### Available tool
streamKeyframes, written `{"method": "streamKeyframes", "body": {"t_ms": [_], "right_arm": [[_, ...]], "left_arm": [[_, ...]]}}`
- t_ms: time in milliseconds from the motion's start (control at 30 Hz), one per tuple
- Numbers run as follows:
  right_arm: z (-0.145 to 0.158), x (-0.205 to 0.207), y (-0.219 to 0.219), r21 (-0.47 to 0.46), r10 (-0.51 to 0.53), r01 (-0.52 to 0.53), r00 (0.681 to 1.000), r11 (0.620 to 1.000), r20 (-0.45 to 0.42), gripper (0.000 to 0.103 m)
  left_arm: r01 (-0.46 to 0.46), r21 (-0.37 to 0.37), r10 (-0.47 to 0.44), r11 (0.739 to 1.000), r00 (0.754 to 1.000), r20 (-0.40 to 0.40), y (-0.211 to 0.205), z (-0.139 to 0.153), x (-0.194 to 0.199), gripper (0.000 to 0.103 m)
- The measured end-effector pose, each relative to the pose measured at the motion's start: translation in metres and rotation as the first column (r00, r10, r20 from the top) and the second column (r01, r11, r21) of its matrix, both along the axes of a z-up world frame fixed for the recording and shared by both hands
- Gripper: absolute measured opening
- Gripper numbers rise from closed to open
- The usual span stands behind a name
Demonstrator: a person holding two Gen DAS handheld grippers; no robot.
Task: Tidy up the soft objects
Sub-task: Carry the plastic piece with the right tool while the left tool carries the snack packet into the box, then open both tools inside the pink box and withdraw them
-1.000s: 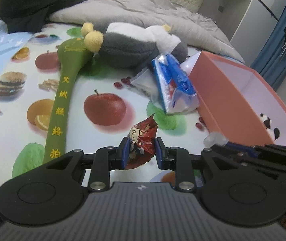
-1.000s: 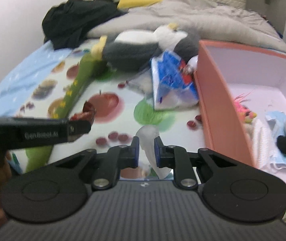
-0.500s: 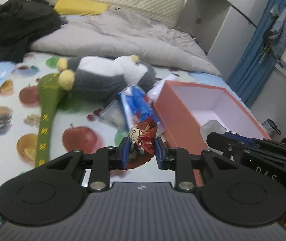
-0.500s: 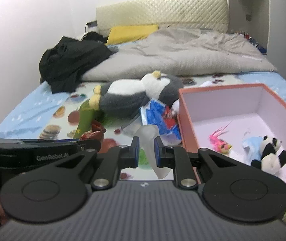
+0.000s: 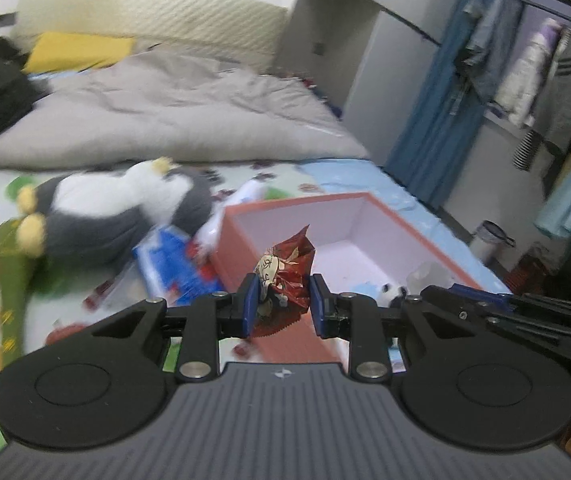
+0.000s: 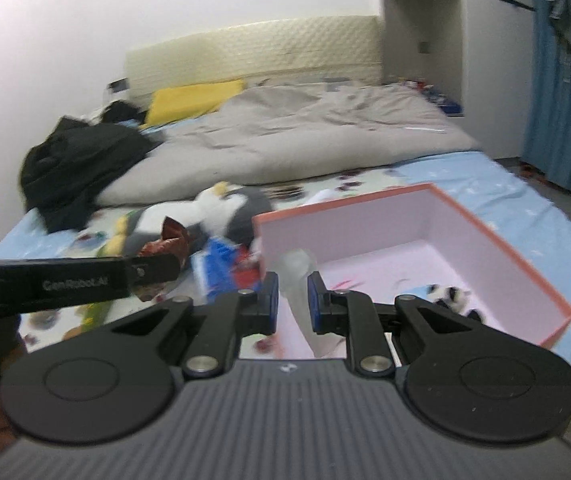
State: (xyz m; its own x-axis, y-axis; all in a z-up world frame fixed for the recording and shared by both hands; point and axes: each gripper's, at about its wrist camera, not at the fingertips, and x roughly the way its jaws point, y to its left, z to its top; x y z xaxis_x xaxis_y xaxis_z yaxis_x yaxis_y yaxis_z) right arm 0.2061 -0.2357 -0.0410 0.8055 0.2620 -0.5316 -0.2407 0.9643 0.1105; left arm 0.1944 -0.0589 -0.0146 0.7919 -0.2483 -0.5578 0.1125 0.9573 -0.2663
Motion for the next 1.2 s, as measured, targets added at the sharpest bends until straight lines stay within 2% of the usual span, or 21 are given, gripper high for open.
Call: {"method": "streamKeyframes", "body": {"t_ms": [167,300,367,567,667,933,967,1000,1033,1100,1200], "right_arm": [[0.007,0.025,-0.026,-0.015,-0.083,0.083,0.996,0.996,0.014,0.02],[-0.001,0.049,-0.037,-0.058,-0.122,0.123,0.992,0.991,0.018,0.02],[-0.012,0.065,-0.042,-0.089,-0.143,0.142,0.99,0.986,-0.009,0.02],[-0.042,0.098,-0.062,-0.095,-0.18,0.168,0.975,0.981,-0.133,0.02],[-0.049,0.104,-0.068,-0.078,-0.197,0.185,0.962,0.98,-0.19,0.02],[-0.055,0.111,-0.08,-0.052,-0.206,0.199,0.948,0.979,-0.243,0.024],[-0.055,0.111,-0.081,-0.053,-0.207,0.2,0.946,0.978,-0.248,0.028],[-0.055,0.111,-0.082,-0.054,-0.206,0.198,0.946,0.979,-0.252,0.031],[-0.054,0.111,-0.082,-0.058,-0.205,0.197,0.946,0.979,-0.253,0.033],[-0.054,0.111,-0.083,-0.055,-0.203,0.195,0.945,0.979,-0.255,0.037],[-0.052,0.108,-0.084,-0.035,-0.198,0.196,0.948,0.98,-0.247,0.039]], "left_arm": [[0.074,0.034,-0.074,0.997,0.997,0.012,-0.029,0.006,0.038,0.032],[0.124,0.035,-0.123,0.992,0.992,-0.012,-0.052,0.003,0.073,0.032],[0.134,0.046,-0.132,0.99,0.99,-0.039,-0.065,0.0,0.09,0.032],[0.172,0.075,-0.165,0.982,0.982,-0.093,-0.095,-0.016,0.131,0.032],[0.195,0.062,-0.184,0.979,0.972,-0.149,-0.102,-0.023,0.152,0.032],[0.2,0.101,-0.177,0.975,0.964,-0.2,-0.106,-0.036,0.173,0.033],[0.197,0.095,-0.174,0.976,0.963,-0.207,-0.104,-0.037,0.174,0.033],[0.194,0.089,-0.173,0.977,0.962,-0.209,-0.102,-0.038,0.174,0.034],[0.193,0.086,-0.172,0.977,0.962,-0.21,-0.1,-0.038,0.174,0.044],[0.189,0.092,-0.168,0.978,0.965,-0.2,-0.099,-0.037,0.172,0.057],[0.191,0.112,-0.17,0.975,0.971,-0.171,-0.097,-0.034,0.164,0.057]]}}
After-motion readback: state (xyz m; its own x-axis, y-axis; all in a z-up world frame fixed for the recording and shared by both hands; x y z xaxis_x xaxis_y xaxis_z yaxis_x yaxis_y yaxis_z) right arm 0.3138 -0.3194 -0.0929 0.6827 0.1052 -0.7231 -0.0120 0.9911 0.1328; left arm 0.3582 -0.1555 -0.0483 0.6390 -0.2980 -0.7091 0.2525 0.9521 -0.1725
